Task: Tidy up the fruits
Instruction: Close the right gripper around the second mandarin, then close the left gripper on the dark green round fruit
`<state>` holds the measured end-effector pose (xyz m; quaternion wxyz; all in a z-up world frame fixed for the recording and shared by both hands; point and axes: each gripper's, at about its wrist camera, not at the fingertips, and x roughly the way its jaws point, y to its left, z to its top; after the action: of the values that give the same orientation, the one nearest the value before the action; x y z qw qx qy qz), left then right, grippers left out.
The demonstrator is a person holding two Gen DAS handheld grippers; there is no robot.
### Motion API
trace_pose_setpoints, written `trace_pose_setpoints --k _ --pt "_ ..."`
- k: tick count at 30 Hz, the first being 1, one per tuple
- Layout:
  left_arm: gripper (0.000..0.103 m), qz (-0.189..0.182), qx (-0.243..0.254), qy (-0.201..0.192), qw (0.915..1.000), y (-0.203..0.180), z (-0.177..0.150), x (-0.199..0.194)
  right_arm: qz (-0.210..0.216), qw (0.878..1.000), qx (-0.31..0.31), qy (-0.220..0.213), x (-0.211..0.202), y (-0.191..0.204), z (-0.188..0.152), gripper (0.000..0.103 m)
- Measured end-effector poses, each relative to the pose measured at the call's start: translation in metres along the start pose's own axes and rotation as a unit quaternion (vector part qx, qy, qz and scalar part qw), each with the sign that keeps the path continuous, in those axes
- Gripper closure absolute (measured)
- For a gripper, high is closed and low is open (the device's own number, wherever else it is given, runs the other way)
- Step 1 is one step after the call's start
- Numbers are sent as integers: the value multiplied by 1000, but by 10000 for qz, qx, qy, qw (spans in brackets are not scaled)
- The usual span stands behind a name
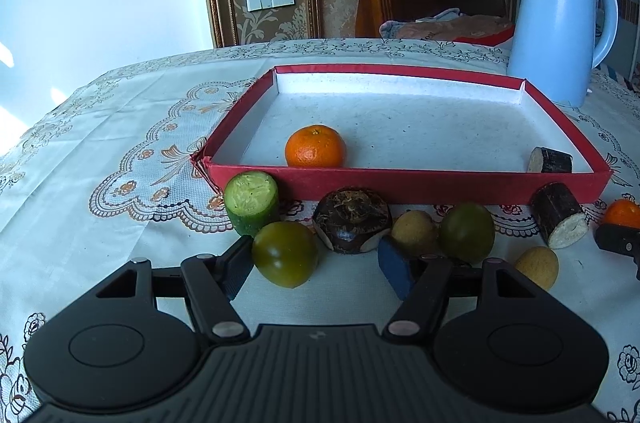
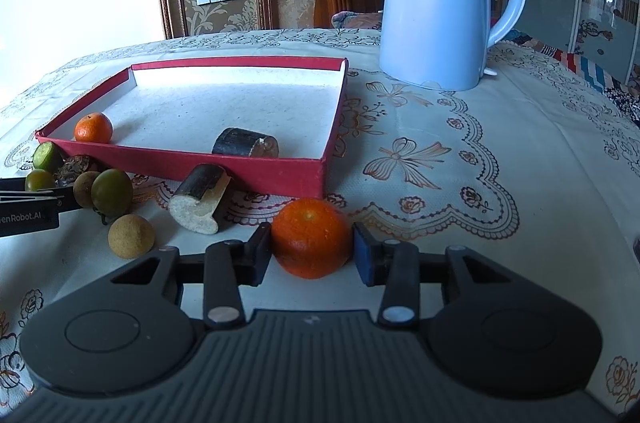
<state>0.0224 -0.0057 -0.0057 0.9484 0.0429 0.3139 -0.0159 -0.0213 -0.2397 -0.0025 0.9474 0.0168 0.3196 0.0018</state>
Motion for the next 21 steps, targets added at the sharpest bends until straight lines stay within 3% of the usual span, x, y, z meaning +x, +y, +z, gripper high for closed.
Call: trace_pose_setpoints --k 5,12,21 --pt "40 13 36 -53 10000 0 -2 -2 3 10000 2 1 0 0 0 63" --pt "59 -218 -114 -74 9997 13 -8 -9 14 10000 11 -2 -1 -1 -1 63" --pt "60 -542 -386 -105 9977 28 -14 -14 107 9999 125 -33 -1 -4 -2 63"
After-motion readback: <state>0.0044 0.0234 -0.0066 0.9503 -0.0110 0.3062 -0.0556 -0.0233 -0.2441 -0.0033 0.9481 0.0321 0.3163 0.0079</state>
